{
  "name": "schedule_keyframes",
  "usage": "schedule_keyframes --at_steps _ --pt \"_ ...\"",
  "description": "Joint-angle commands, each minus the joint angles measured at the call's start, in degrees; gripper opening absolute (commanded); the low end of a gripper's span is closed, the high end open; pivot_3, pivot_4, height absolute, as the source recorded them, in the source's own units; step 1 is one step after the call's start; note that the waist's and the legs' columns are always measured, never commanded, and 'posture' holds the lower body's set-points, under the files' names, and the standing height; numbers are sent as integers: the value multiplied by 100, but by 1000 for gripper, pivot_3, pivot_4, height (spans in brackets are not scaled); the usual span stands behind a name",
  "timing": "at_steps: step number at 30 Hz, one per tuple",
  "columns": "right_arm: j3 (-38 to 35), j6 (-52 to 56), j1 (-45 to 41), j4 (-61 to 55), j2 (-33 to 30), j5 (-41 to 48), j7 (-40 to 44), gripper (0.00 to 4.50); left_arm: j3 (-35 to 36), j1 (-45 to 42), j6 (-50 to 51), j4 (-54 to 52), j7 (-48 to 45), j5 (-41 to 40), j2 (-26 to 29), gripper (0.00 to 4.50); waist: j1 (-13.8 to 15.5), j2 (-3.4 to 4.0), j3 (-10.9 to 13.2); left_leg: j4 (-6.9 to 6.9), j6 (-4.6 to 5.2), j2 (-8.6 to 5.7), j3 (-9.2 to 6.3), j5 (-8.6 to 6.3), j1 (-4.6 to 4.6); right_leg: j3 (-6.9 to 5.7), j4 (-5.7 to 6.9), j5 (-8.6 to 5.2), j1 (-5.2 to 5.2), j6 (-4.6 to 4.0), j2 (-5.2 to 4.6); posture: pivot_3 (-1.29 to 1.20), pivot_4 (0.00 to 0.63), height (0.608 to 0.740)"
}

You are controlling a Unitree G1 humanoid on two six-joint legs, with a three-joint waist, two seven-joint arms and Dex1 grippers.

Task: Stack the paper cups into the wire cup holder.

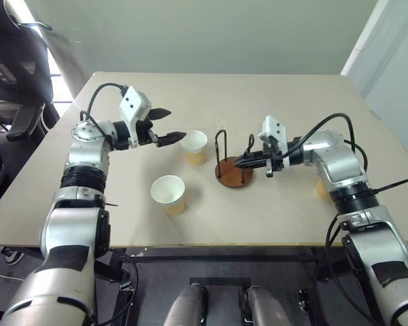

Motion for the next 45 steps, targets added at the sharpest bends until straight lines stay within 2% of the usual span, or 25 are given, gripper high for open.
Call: schedule_keyframes --at_steps 1,21,22,23,26,34,45 --pt "-20 -169 -160 35 -31 30 90 28 23 -153 -9 -153 -13 -1 111 4500 0 0 0 0 0 0 0 0 0 0 0 0 0 0 0 0 150 740" --pt "322 -941 -673 1225 127 -444 557 28 23 -103 97 -328 -11 -16 110 4500 -9 0 0 0 -2 0 0 3 2 0 7 -3 -3 -6 0 0 150 740" --pt "324 -957 -688 1258 132 -458 579 550 22 -102 102 -333 -12 -15 111 4500 -10 0 0 0 -3 1 0 3 2 0 8 -3 -3 -6 0 0 150 740" --pt "325 -981 -712 1300 136 -473 590 706 21 -109 105 -329 -12 -12 111 4500 -9 0 0 0 -3 1 0 3 3 0 9 -4 -3 -7 0 0 150 740" --pt "334 -1051 -763 1395 126 -512 609 1625 18 -124 106 -313 -10 -6 110 4500 -9 0 0 0 -3 0 -1 3 2 0 10 -4 -3 -7 0 0 150 740" --pt "333 -1249 -757 1486 20 -644 629 4354 5 -140 93 -284 -1 4 83 4500 -9 0 0 0 -5 0 -1 2 2 0 10 -4 -3 -8 0 0 150 740" --pt "187 -1835 -771 1688 -124 -824 309 4438 -2 -183 46 -196 37 11 19 4500 -9 0 0 0 -5 1 -2 2 3 0 13 -3 -3 -9 -1 0 150 740"
